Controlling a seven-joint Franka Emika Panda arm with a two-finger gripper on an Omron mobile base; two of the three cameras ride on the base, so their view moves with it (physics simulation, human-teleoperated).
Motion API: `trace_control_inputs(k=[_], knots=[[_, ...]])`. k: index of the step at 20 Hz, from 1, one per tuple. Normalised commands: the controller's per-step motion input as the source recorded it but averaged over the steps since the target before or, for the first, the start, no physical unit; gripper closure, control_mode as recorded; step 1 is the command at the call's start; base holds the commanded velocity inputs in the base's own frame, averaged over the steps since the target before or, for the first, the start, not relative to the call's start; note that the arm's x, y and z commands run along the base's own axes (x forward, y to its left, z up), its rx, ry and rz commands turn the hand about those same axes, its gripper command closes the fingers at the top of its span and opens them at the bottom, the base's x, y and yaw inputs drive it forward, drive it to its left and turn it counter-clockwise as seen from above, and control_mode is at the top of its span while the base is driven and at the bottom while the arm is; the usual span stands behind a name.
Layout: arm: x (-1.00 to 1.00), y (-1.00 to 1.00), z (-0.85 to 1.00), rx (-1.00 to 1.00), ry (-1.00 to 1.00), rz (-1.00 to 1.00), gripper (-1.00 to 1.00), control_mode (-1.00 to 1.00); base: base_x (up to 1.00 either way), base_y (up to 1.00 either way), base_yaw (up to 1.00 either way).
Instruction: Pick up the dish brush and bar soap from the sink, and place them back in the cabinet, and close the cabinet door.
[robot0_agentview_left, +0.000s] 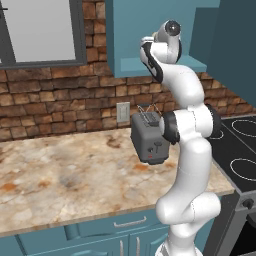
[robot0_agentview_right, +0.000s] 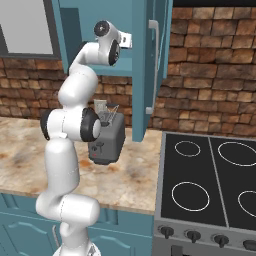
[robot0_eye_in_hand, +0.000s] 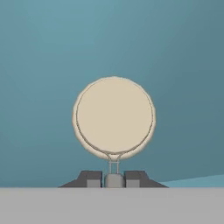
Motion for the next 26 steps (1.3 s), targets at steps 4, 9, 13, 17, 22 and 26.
trace_control_inputs(k=[4, 9, 13, 17, 22, 26], knots=[[0.0, 0.0, -0.01, 0.0, 0.0, 0.0, -1.0, -1.0, 0.0, 0.0, 0.0], [0.0, 0.0, 0.0, 0.0, -0.01, 0.0, -1.0, -1.0, 0.0, 0.0, 0.0], [0.0, 0.0, -0.03, 0.0, -0.01, 0.0, -1.0, -1.0, 0.0, 0.0, 0.0], [0.0, 0.0, -0.14, 0.0, -0.04, 0.0, -1.0, -1.0, 0.0, 0.0, 0.0], [0.0, 0.0, -0.27, 0.0, -0.1, 0.0, -1.0, -1.0, 0.0, 0.0, 0.0], [0.0, 0.0, -0.29, 0.0, -0.13, 0.0, -1.0, -1.0, 0.0, 0.0, 0.0]])
